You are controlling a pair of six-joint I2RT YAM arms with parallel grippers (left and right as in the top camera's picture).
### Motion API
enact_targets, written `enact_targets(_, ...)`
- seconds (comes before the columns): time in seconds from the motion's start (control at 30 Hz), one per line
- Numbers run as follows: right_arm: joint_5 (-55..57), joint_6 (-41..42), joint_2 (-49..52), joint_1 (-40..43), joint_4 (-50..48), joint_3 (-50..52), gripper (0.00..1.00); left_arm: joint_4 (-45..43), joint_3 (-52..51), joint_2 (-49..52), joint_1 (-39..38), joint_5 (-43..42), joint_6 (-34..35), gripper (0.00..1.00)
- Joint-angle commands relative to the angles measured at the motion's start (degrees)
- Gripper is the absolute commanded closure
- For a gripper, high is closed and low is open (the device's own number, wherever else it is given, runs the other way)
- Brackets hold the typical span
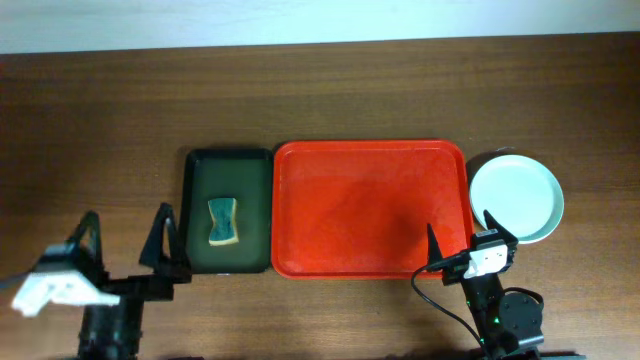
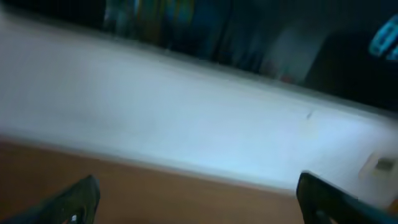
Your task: Clean dirty plates on tray and stack at the side
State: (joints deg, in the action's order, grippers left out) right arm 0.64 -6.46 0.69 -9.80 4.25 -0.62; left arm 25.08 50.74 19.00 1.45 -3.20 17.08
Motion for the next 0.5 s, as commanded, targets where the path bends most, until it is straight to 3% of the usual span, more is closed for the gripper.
enact_targets(0.0,1.0,0.0,-0.4,-0.3,0.3,0.3,0.02,-11.8,-5.5,-5.9,-1.0,-2.2,0.3,0.01)
enact_targets(0.07,1.0,0.0,-0.4,-0.3,0.3,0.3,0.02,-20.8,-8.9,-9.8,-2.0,-2.2,0.3,0.01)
enact_targets(0.37,1.0,0.0,-0.4,-0.3,0.3,0.3,0.02,-44.9,-20.5,-18.7,-3.6,-2.0,0.3,0.01)
enact_targets(0.47,1.0,0.0,-0.4,-0.3,0.3,0.3,0.02,-49.0,-24.0,-18.7,-3.6,-1.9,0.3,0.01)
